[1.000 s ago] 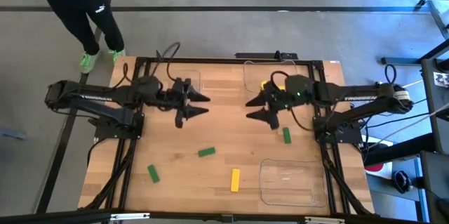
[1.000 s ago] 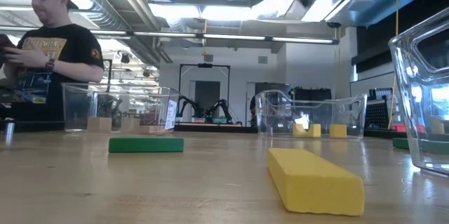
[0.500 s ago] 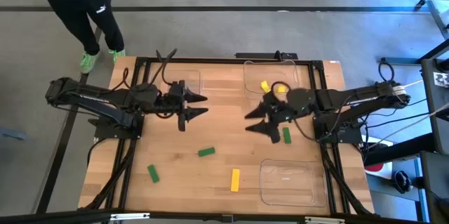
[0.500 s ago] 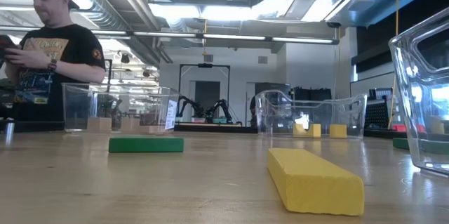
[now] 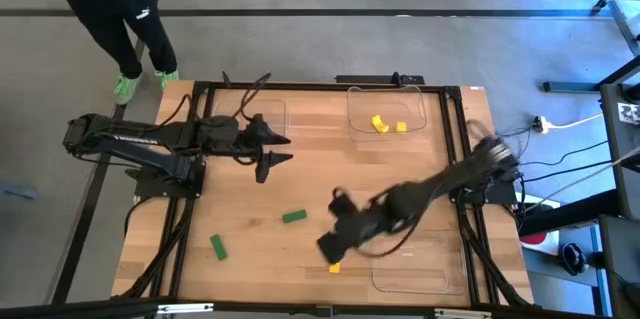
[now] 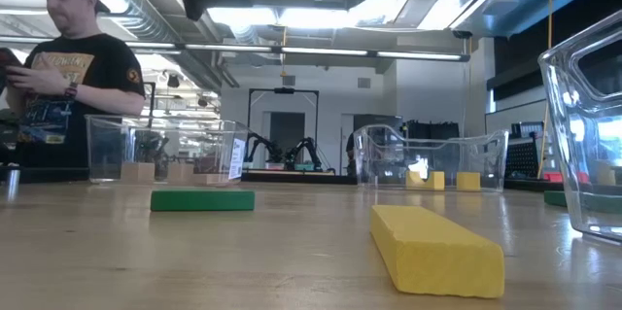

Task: Sort & place blocks by color
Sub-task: Put the yellow block into the top right transparent bin

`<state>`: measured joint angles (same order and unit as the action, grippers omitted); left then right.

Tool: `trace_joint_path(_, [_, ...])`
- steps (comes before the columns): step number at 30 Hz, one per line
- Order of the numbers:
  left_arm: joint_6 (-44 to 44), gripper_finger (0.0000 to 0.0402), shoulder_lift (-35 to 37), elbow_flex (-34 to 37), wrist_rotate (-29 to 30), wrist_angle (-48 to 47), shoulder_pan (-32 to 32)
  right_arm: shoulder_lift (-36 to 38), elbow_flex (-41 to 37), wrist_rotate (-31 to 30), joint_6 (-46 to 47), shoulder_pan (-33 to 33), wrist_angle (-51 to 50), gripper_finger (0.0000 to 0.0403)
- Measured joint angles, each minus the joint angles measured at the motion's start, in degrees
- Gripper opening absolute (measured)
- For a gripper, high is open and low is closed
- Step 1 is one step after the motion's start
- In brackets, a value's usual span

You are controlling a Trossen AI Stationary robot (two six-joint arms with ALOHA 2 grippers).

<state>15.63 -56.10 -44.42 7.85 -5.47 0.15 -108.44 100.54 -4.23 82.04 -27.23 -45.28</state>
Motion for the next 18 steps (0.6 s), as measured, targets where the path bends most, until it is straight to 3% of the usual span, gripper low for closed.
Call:
trace_joint_path(6, [-5.5,0.0193,0.0,0.0,-0.1,-2.3,0.0,-11.8,6.3,2.6,18.8,-2.3,-3.9,0.0275])
trace_joint_path(9, [-7.4,0.0144,0.0,0.0,0.0,-3.3,0.0,-15.9,7.6,4.4,25.2,-2.7,-5.4,0.0275])
trace_joint_path(14, [-8.7,0.0018,0.0,0.0,-0.3,-3.2,0.4,-19.7,7.7,6.9,30.0,-2.4,-6.9,0.0275])
trace_joint_path(18, [-8.8,0.0003,0.0,0.0,-0.8,-3.1,1.2,-20.5,7.8,6.5,30.3,-1.5,-9.1,0.0275])
